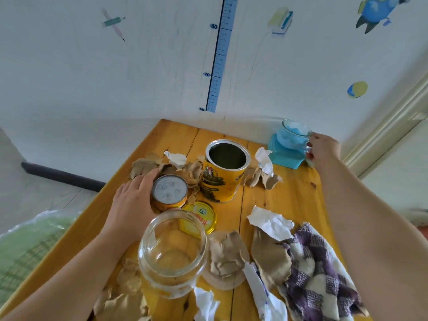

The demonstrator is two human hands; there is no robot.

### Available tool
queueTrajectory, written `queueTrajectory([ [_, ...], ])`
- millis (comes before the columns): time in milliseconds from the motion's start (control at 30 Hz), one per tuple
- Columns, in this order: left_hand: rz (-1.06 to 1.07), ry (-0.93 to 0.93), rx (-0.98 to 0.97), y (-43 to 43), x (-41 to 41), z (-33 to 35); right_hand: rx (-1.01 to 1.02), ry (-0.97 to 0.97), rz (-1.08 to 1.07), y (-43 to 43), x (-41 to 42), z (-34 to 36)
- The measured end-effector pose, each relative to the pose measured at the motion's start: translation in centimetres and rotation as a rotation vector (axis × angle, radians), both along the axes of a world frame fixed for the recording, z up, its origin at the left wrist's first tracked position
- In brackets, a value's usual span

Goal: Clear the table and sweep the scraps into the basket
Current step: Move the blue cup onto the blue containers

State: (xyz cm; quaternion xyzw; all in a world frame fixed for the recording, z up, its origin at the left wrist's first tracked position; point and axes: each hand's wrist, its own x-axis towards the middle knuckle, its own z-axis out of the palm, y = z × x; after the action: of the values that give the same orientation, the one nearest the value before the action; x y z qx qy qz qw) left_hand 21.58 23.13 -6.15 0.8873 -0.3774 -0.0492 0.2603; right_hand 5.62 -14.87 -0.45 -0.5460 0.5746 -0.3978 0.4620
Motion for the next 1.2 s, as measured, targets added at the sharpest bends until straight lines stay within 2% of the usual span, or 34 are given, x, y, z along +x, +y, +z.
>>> queueTrajectory([
  [500, 0.000, -0.051, -0.002, -0.1, 0.6, -0.9, -0.178, 0.283, -0.027, -1.0, 1.1, 0.3],
  [667, -0.002, -0.045, -0.018, -0.1, 0.5, -0.8, -0.180, 0.223, -0.073, 0.4, 0.3, 0.7],
  [833, -0.012, -0.014, -0.010, -0.1, 0.5, -0.5, -0.399, 0.218, -0.043, 6.1, -0.5, 1.8],
  [967, -0.032, 0.011, -0.016, 0.0, 0.4, -0.2, -0.561, 0.182, 0.157, 13.1, -1.3, 1.5],
  [1067, -0.052, 0.034, -0.025, 0.1, 0.5, -0.1, -0.684, 0.236, 0.363, 18.7, -2.3, 0.4],
  [1133, -0.053, 0.047, -0.058, 0.4, 0.4, 0.1, -0.783, 0.327, 0.610, 21.7, -3.1, -0.5],
  [1200, -0.051, 0.090, -0.133, 0.7, 0.2, 0.2, -0.795, 0.542, 0.942, 23.7, -3.5, -1.2],
])
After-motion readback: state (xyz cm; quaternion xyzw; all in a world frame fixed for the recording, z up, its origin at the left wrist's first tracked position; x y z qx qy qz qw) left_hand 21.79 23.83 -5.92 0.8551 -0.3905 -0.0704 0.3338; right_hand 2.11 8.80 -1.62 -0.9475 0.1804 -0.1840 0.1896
